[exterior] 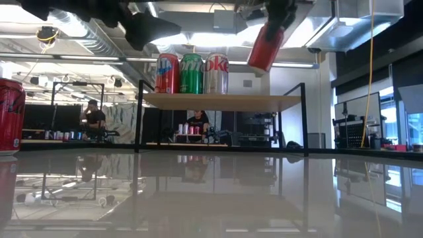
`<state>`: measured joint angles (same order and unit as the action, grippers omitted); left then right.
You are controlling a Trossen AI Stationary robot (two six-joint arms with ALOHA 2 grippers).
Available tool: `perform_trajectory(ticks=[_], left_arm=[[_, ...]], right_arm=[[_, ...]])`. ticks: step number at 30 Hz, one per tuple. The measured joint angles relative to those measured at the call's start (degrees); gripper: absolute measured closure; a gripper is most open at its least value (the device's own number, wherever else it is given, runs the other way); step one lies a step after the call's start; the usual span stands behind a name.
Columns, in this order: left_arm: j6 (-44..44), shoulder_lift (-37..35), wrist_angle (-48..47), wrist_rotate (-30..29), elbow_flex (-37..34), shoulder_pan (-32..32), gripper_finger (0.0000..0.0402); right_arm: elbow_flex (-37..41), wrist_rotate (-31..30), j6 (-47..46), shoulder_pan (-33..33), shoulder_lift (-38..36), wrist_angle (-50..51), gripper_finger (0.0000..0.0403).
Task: Place canned beverage on shelf
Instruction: Put the bottom red black soda can on the shelf
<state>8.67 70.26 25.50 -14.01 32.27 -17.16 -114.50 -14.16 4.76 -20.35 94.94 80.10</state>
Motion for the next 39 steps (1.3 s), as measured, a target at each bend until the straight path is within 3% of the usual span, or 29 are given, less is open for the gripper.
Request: perform_trajectory(ticks=[7, 12, 24, 39], left_arm=[[0.11, 0.04, 0.47, 7.27, 0.0, 5.26, 0.0069], [0.12, 0.09, 0.34, 10.27, 0.0, 7.15, 0.0069], [-0.18, 0.11, -0.97, 10.65, 0.0, 9.64, 0.0069], [-0.22, 0.13, -1.19, 10.52, 0.0, 11.68, 0.0069]], right_arm=[[0.0, 8.69, 6.06, -9.58, 2.27, -7.05, 0.011], [0.0, 10.15, 9.85, -12.89, 5.52, -8.3, 0.0105], [0.05, 12.26, 15.7, -16.59, 11.28, -12.34, 0.0109], [0.05, 12.25, 19.66, -16.82, 11.16, -11.87, 0.0109]])
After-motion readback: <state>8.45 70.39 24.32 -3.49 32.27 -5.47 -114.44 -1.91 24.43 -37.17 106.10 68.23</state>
